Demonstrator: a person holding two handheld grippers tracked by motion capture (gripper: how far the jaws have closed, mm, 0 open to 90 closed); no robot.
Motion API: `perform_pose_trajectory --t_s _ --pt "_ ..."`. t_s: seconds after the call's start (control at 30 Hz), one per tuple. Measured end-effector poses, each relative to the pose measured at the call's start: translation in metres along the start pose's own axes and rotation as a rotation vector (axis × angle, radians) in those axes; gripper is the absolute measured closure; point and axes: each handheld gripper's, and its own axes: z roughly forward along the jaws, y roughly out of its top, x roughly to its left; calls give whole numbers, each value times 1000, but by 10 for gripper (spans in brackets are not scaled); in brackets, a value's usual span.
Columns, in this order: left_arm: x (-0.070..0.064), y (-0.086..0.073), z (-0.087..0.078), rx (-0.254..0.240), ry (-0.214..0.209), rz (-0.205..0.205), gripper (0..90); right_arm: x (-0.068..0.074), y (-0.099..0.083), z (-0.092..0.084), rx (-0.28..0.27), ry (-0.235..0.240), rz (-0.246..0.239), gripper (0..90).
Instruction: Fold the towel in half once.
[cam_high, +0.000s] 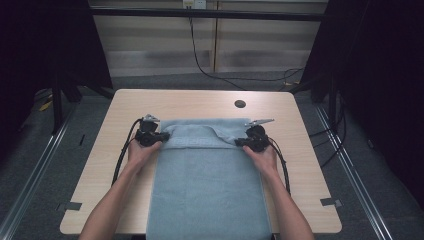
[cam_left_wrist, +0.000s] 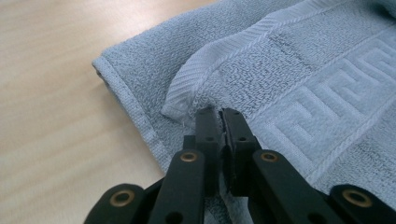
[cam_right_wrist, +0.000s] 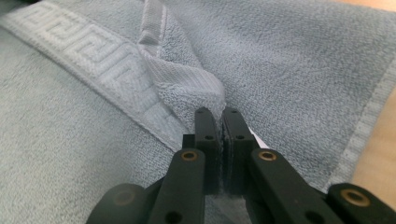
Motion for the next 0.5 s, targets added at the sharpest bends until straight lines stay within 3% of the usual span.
perform_pose_trajectory --t_s 0.03,0.1,0.13,0.27,0.4,0.5 --pt "2 1 1 2 5 1 862 0 3 2 4 -23 -7 871" --pt "3 2 1 -8 -7 -38 862 -2 8 4 5 -35 5 870" --pt "3 2 0 -1 -11 -27 862 -3 8 3 2 -27 15 870" --pt "2 5 -16 -81 -60 -62 863 -13 10 -12 -80 28 54 871" --pt "-7 21 -44 -176 -86 -35 863 -16 23 -39 -188 62 79 870" --pt "-13 36 -67 -242 -104 -19 863 -14 38 -62 -251 67 64 871"
